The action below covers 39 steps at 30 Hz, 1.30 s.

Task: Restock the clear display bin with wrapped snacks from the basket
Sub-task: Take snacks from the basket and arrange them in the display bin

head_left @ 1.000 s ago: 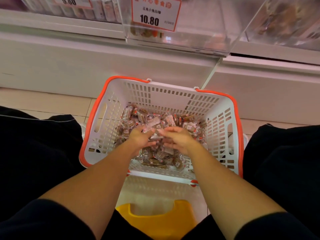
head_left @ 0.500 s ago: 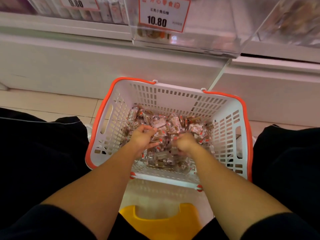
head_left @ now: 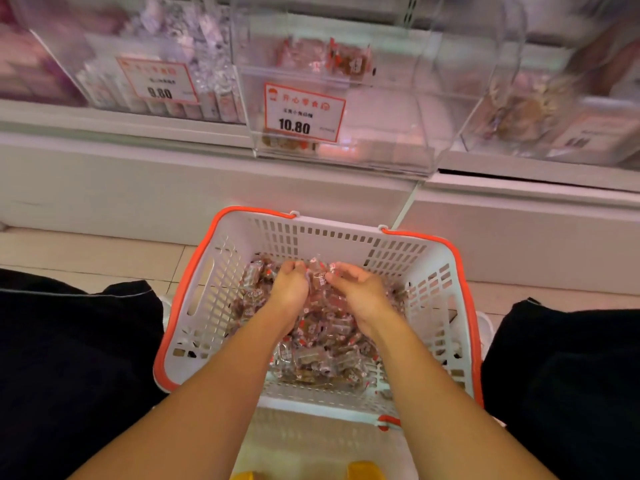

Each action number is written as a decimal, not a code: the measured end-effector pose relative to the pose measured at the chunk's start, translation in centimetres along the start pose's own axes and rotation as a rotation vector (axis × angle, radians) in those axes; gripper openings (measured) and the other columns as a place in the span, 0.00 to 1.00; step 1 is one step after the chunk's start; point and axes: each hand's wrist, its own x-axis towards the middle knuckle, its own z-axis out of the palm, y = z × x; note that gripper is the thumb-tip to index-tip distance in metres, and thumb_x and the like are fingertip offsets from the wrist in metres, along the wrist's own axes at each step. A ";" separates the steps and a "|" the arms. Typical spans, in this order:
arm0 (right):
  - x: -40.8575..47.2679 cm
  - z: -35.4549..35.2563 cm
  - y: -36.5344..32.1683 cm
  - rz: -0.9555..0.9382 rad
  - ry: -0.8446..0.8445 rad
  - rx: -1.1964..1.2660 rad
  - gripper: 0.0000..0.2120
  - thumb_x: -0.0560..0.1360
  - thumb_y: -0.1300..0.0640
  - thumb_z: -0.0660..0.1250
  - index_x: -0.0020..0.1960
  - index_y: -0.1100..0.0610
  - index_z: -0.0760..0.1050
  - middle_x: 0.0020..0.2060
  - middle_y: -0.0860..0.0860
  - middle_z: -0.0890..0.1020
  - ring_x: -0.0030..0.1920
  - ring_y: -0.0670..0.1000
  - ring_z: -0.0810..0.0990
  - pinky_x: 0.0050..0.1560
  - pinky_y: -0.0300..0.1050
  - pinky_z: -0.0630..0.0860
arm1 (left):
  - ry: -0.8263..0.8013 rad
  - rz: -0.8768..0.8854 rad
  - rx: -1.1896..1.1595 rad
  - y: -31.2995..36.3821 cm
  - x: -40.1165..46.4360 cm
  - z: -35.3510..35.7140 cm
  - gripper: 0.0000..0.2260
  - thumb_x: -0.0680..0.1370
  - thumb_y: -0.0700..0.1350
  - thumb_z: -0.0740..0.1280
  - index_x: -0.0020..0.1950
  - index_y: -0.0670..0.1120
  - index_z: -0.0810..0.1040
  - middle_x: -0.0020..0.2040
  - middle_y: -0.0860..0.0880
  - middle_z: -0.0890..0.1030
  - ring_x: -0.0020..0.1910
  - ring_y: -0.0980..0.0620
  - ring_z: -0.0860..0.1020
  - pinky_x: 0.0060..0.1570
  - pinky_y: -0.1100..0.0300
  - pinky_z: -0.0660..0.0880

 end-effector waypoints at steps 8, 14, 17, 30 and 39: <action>-0.9 0.4 -3.4 -0.132 -0.094 0.061 0.11 0.75 0.65 0.71 0.58 0.62 0.80 0.50 0.58 0.86 0.53 0.60 0.84 0.56 0.55 0.81 | 0.000 0.359 0.148 2.9 -1.5 0.8 0.15 0.84 0.50 0.52 0.46 0.54 0.76 0.47 0.52 0.81 0.51 0.50 0.79 0.51 0.56 0.75; -1.1 0.0 -4.2 -0.239 -0.107 -0.001 0.14 0.70 0.65 0.76 0.55 0.57 0.82 0.47 0.53 0.87 0.51 0.54 0.86 0.55 0.51 0.82 | 0.016 0.163 -0.141 4.1 -1.7 1.1 0.03 0.79 0.45 0.64 0.53 0.49 0.75 0.49 0.44 0.83 0.46 0.48 0.83 0.47 0.51 0.81; -1.2 -0.2 -4.8 -0.308 -0.108 -0.038 0.17 0.69 0.67 0.77 0.56 0.57 0.81 0.46 0.52 0.87 0.51 0.52 0.85 0.54 0.45 0.81 | -0.159 -0.029 -0.298 4.8 -1.7 0.9 0.13 0.79 0.49 0.65 0.58 0.42 0.79 0.51 0.41 0.85 0.51 0.43 0.83 0.54 0.47 0.80; -4.3 -1.1 -10.4 -0.580 -0.086 -0.477 0.18 0.66 0.60 0.80 0.53 0.50 0.79 0.44 0.46 0.85 0.43 0.45 0.84 0.49 0.49 0.82 | -0.149 0.270 -0.054 9.5 -4.7 0.6 0.21 0.82 0.60 0.56 0.50 0.48 0.83 0.47 0.45 0.86 0.49 0.47 0.84 0.49 0.52 0.79; -9.3 -0.6 -17.3 -0.841 -0.077 -0.641 0.19 0.65 0.58 0.78 0.53 0.47 0.80 0.43 0.43 0.84 0.42 0.44 0.83 0.45 0.48 0.81 | -0.314 0.539 0.175 18.6 -11.0 -1.0 0.08 0.78 0.50 0.68 0.53 0.48 0.78 0.44 0.47 0.84 0.45 0.49 0.84 0.48 0.50 0.81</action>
